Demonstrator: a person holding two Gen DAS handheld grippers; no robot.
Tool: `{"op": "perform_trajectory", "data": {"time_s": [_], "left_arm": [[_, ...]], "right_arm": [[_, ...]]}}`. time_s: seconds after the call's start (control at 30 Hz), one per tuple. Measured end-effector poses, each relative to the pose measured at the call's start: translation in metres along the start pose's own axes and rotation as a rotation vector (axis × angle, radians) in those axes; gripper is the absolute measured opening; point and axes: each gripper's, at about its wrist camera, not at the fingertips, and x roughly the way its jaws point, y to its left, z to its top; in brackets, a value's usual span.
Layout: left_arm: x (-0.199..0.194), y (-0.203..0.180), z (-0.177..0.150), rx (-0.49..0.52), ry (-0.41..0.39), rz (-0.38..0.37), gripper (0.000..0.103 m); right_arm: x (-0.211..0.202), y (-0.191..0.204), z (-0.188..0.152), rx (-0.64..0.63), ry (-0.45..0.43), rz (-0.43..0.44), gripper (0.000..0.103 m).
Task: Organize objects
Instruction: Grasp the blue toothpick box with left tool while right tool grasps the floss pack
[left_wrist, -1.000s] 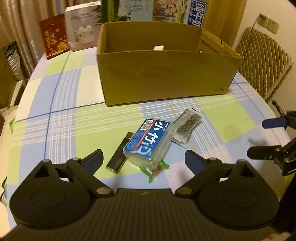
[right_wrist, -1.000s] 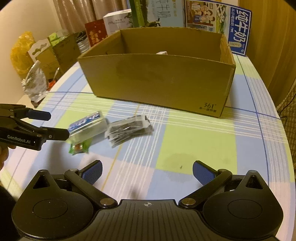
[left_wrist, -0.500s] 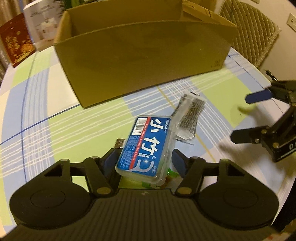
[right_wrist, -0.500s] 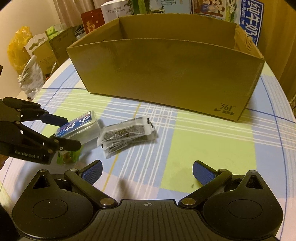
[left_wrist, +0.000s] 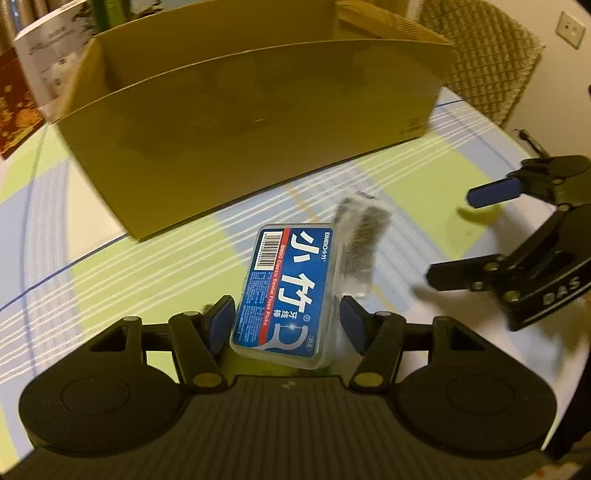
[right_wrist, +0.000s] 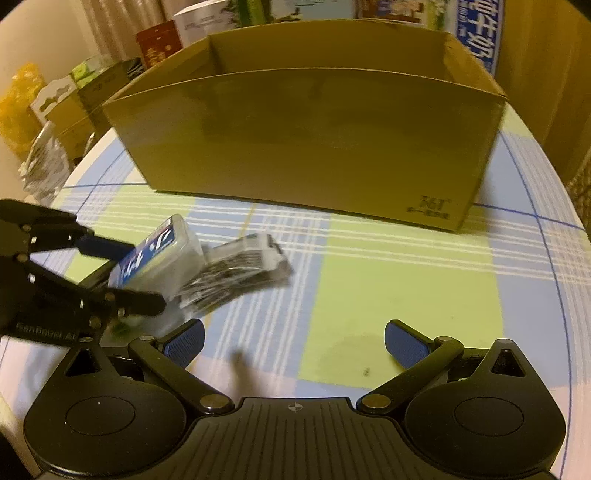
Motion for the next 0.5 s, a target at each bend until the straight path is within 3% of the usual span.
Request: {"op": "perform_trajectory", "data": {"time_s": [0.2,0.5], "left_arm": [[0.002,-0.021,0.009,0.012,-0.01,-0.078,0.056],[-0.026,0.006,0.008,-0.066,-0.046,0.085,0.055]], "right_arm": [[-0.005,-0.016,-0.004,0.045,0.002,-0.024,0.101],[0.005,0.006,0.007,0.052,-0.028,0.052,0.101]]}}
